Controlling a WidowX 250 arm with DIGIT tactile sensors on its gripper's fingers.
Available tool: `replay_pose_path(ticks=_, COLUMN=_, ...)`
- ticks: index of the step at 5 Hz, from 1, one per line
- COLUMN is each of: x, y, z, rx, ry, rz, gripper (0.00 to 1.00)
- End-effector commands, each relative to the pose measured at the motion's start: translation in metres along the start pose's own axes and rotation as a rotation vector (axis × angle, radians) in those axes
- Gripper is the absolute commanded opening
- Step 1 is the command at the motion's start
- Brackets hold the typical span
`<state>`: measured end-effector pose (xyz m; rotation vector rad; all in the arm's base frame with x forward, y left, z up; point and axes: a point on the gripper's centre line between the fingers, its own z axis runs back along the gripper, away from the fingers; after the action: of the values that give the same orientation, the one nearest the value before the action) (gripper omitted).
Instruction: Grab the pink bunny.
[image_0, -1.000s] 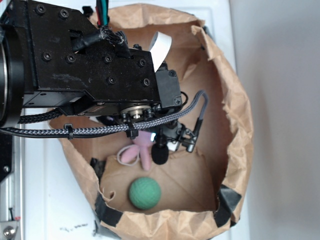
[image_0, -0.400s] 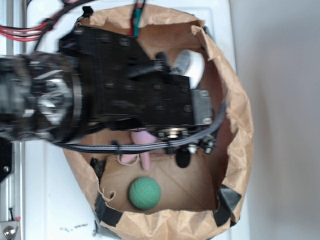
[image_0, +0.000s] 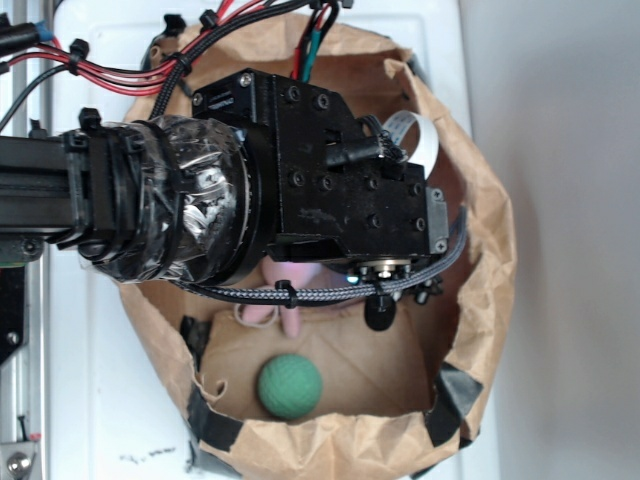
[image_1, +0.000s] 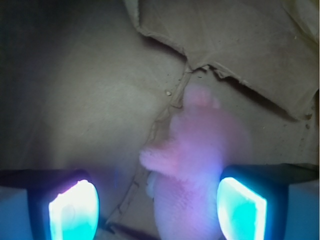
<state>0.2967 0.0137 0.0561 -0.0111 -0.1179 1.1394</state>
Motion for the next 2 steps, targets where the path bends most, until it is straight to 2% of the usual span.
replay_pose_path(ticks=1, x=0.0067, y=-0.0053, z=0.0180, rx=-0.041, ry=-0.042, rz=-0.022, gripper=1.00)
replay_pose_path(ticks=2, x=0.0158, y=0.0045, z=0.0251, rx=-0.046, ry=-0.045, rz=-0.027, gripper=1.00)
